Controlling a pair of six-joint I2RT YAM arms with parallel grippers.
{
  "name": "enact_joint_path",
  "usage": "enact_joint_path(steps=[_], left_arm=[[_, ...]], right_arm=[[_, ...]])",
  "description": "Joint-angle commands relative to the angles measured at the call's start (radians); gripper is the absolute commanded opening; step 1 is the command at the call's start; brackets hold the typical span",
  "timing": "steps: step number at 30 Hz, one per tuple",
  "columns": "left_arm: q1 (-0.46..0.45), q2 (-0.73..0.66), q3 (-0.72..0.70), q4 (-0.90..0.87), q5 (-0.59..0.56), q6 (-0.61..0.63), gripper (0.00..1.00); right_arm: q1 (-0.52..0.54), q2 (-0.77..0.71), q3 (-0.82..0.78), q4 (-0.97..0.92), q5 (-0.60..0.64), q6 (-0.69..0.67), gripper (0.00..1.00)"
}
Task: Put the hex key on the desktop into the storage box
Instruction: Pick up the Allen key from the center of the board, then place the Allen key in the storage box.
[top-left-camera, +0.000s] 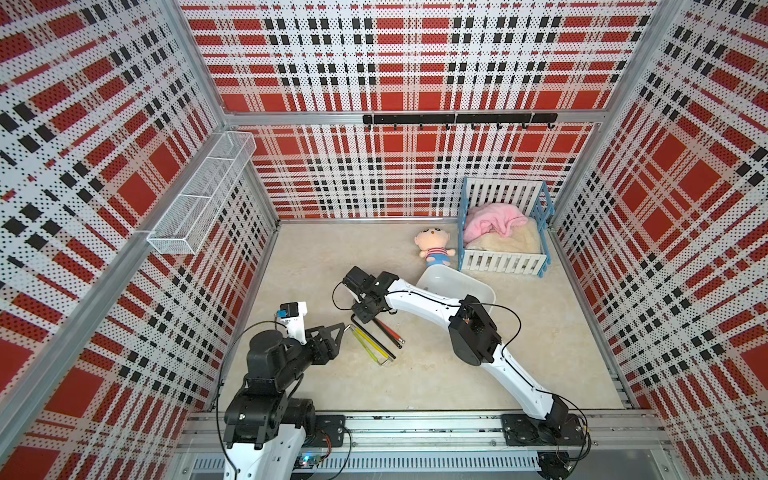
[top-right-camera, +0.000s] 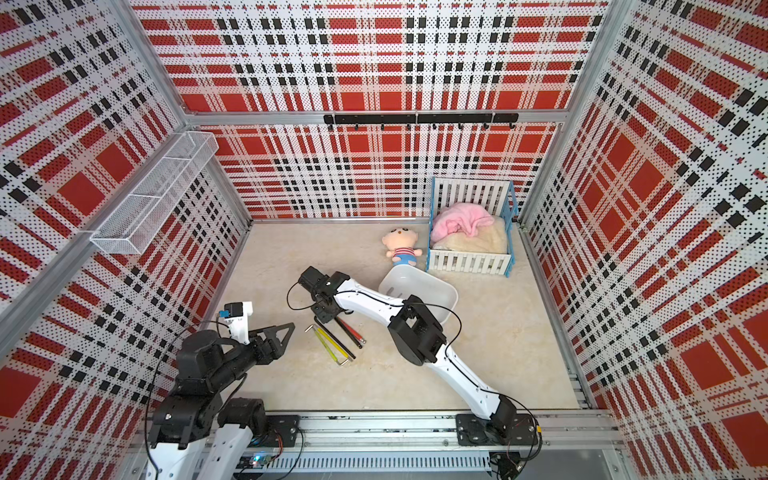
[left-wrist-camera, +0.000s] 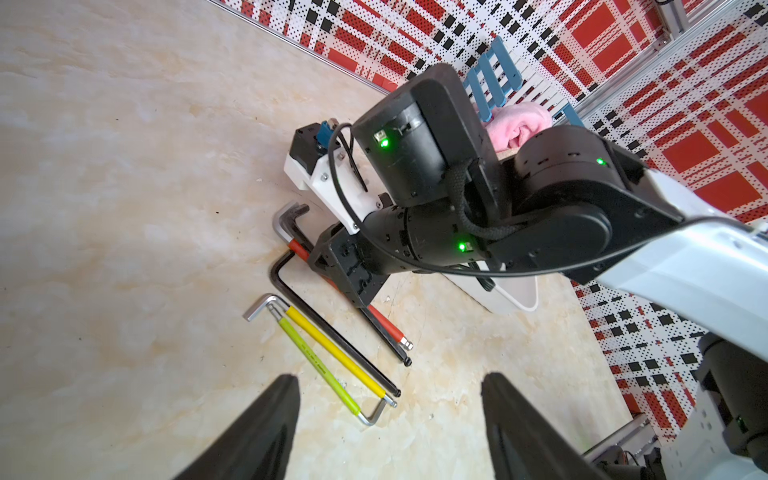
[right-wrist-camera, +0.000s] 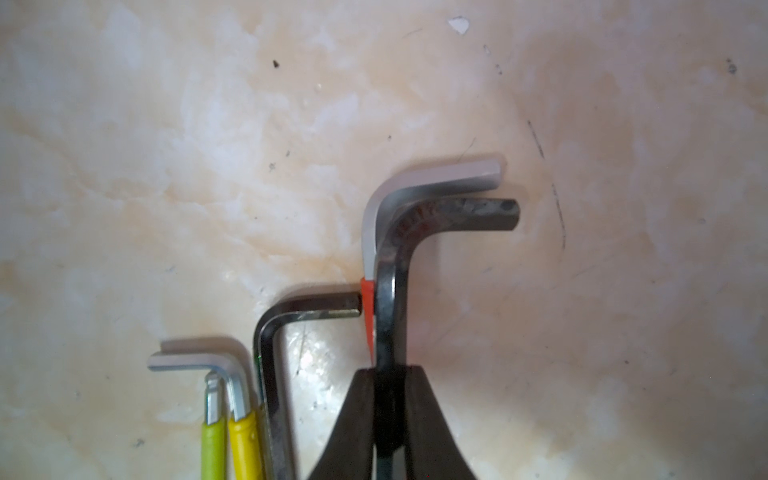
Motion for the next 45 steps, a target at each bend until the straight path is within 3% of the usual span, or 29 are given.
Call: enact_joint_path(steps=[1, 14, 25, 45], left_arm=[[0.009, 0.005, -0.006, 0.022, -0.006, 0.002, 0.75], [0.01, 0.002, -0.006, 0.022, -0.006, 0.002, 0.75], [0.01, 0.003, -0.006, 0.022, -0.001, 0.005, 0.75], [0.015, 0.001, -0.005, 0.022, 0.014, 0.016, 0.75]], right_arm=[[0.008, 0.025, 0.034, -0.009, 0.012, 0.015, 0.01], [0.007, -0.105, 0.024, -0.029, -0.002, 0.061, 0.0], [-0.041, -0.262, -0.019, -0.037, -0.002, 0.024, 0.0], [-0.324, -0.701, -0.518, 0.089, -0.08, -0.252, 0.0]])
